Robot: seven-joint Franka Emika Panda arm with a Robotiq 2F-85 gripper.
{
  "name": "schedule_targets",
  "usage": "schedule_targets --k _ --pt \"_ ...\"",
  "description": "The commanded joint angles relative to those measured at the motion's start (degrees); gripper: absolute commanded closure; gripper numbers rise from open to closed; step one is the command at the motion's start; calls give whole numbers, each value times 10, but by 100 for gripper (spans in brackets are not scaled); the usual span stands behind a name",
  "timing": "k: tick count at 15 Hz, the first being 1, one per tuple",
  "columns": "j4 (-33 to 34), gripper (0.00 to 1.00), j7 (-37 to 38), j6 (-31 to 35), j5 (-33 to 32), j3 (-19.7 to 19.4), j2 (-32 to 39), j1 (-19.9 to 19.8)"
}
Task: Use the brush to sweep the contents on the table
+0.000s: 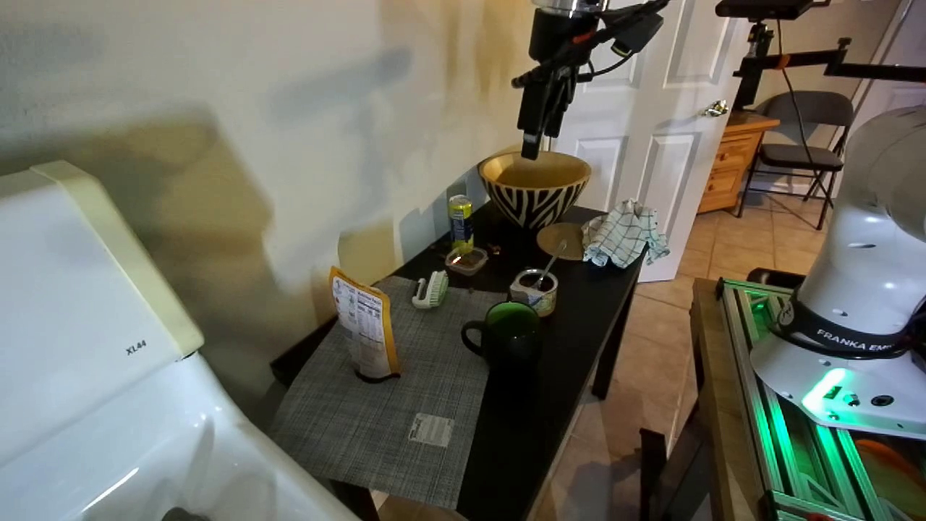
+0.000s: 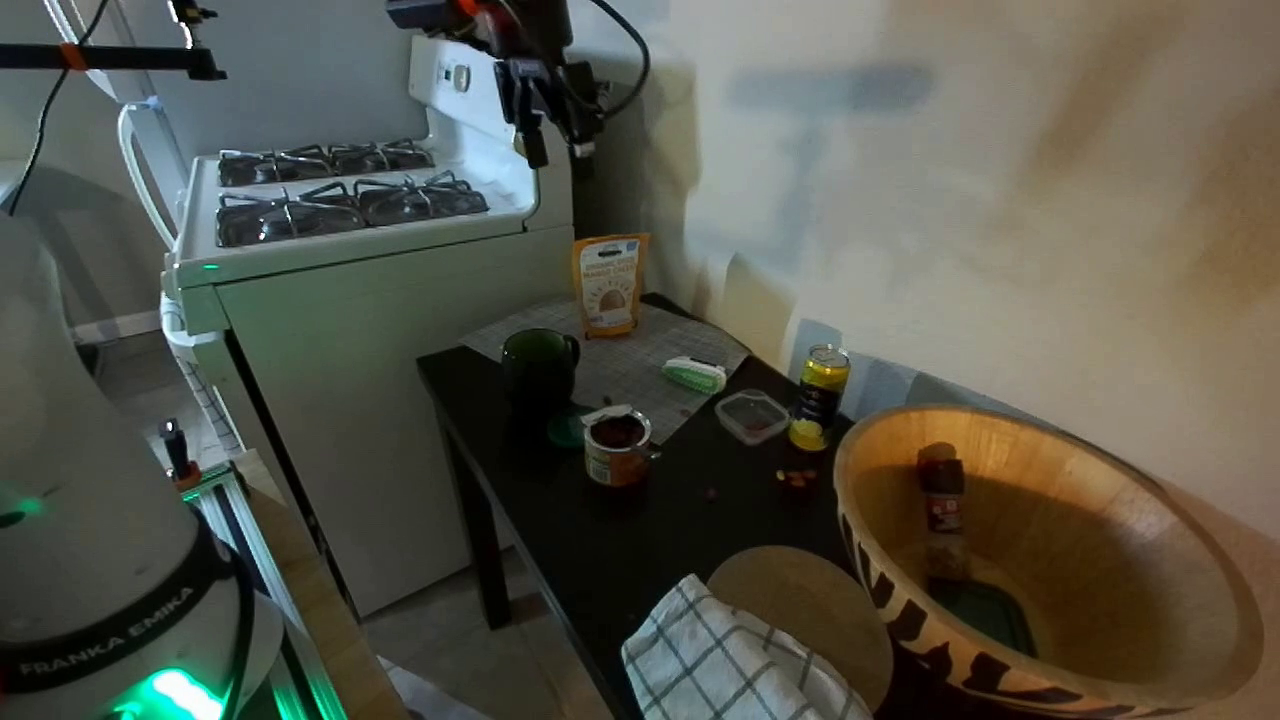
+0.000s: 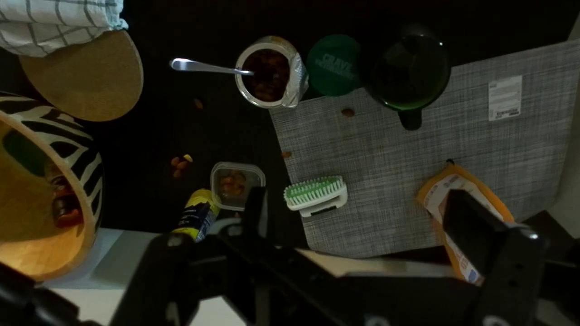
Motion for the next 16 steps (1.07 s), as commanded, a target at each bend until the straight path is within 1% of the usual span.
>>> schedule_targets --k 1,2,3,4,6,7,8,9,12,13,14,15,16 --pt "74 0 -101 -34 -6 -62 116 -10" --pt "114 0 -91 -49 -40 -62 164 -27" --pt "130 0 -100 -58 -48 -71 189 -30" --pt "164 0 -104 -73 -52 -76 228 -31" --pt "207 0 -96 -88 -57 -74 277 -26" --pt "148 0 -100 -54 -45 -82 220 -28" --pt "165 0 -100 -56 -45 -82 242 -28" --pt "168 0 -100 -55 -45 -82 249 -27" --pt "166 0 -100 -55 -45 -82 239 -28" --pt "154 0 -64 -49 -46 -82 228 -30" --pt "144 0 -29 -34 -46 -79 235 -29" --pt "143 0 -6 -11 -40 -77 252 -27" --pt "145 0 1 5 -23 -77 274 -24"
